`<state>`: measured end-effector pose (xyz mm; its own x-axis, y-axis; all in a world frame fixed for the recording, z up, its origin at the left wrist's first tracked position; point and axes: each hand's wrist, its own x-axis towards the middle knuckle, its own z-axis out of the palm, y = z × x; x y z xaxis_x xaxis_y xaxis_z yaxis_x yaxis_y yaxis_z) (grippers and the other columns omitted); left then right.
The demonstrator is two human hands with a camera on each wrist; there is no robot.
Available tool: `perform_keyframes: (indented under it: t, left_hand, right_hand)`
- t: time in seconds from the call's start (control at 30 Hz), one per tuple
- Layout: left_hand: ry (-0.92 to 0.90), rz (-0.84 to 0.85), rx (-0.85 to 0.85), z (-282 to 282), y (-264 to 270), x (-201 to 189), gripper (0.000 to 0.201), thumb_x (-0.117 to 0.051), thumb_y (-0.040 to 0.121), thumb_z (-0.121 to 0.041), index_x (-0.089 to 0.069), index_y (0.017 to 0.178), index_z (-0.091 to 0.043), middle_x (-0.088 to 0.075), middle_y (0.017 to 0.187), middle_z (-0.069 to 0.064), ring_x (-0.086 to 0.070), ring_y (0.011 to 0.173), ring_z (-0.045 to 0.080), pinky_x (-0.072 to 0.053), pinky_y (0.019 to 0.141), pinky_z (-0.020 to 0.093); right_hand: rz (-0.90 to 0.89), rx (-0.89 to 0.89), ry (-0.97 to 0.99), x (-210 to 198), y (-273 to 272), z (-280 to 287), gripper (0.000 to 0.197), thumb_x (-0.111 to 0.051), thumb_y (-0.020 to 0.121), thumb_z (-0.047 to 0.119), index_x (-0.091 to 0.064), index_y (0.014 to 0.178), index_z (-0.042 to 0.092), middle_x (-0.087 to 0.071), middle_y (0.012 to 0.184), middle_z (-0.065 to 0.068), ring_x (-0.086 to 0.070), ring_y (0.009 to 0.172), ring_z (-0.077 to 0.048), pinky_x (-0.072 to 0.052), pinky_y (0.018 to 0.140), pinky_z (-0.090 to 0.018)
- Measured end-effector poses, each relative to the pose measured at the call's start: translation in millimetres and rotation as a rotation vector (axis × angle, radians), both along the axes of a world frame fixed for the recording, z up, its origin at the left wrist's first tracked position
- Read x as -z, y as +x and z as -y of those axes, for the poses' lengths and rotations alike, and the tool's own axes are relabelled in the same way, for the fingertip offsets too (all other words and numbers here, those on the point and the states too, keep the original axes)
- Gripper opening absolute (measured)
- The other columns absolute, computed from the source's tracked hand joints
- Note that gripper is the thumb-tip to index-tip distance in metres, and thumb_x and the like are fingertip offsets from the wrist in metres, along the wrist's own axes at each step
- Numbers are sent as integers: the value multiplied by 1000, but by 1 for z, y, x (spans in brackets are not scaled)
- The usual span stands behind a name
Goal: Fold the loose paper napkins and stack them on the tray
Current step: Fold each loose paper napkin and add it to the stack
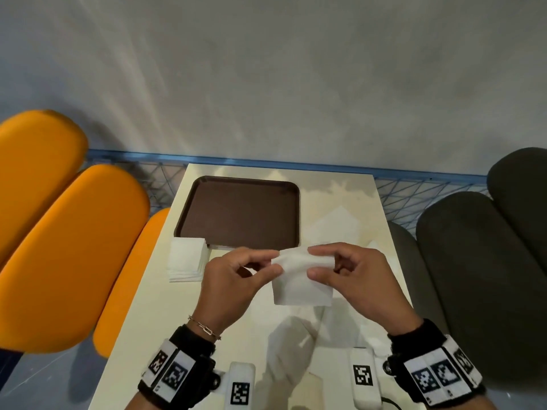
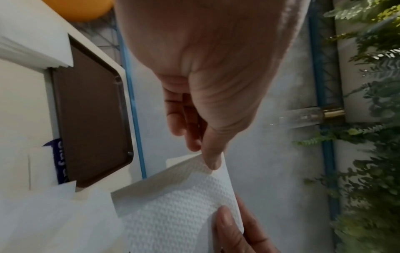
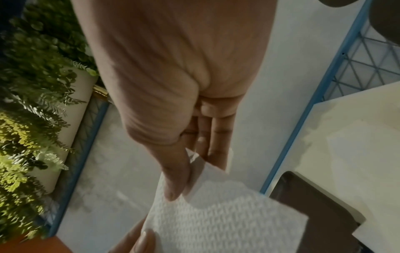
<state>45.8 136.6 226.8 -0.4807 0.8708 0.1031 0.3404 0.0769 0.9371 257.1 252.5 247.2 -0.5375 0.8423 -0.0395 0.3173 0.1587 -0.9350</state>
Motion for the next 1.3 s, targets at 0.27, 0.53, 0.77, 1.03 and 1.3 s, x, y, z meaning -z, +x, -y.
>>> perform_keyframes:
  t: [0.27,0.53,0.77,1.03,1.3]
  left_hand:
    - [41,162,177,5,-37,-3,38,-82,87,-17,-76,120,-34,-71,87,1,-66,81,15,-54,78,18]
    - [8,215,188,9,-52,1,27,-84,84,-21,-82,105,-38,-72,92,0,-68,84,12,-60,83,27]
    - [16,139,131,6,-54,3,16,-82,82,-34,-82,97,-36,-76,93,-3,-68,86,12,-59,77,28]
    - [-119,214,200,5,-52,13,34,-88,79,-39,-75,110,-34,-75,112,-15,-68,106,8,-58,91,27]
    - [-54,316,113,5,-39,4,32,-87,84,-15,-71,110,-20,-78,86,5,-73,83,30,-64,78,40]
  right_hand:
    - [-21,21,-5,-3,-23,7,26,-93,73,33,-85,96,41,-66,70,-10,-53,61,-16,-50,67,-26]
    - [-45,5,-48,-4,-40,14,23,-91,73,33,-86,94,38,-75,81,-12,-67,76,-34,-60,81,-41]
    - [38,-30,-77,-2,-43,11,10,-89,83,29,-86,91,34,-74,73,11,-60,64,-14,-54,67,-23]
    - [-99,-17,-354,4,-47,12,14,-82,86,25,-84,97,15,-79,98,-12,-72,83,-20,-60,74,-34]
    - [10,15,-430,19,-36,5,24,-84,87,39,-81,109,27,-79,109,9,-71,106,-14,-59,93,-35]
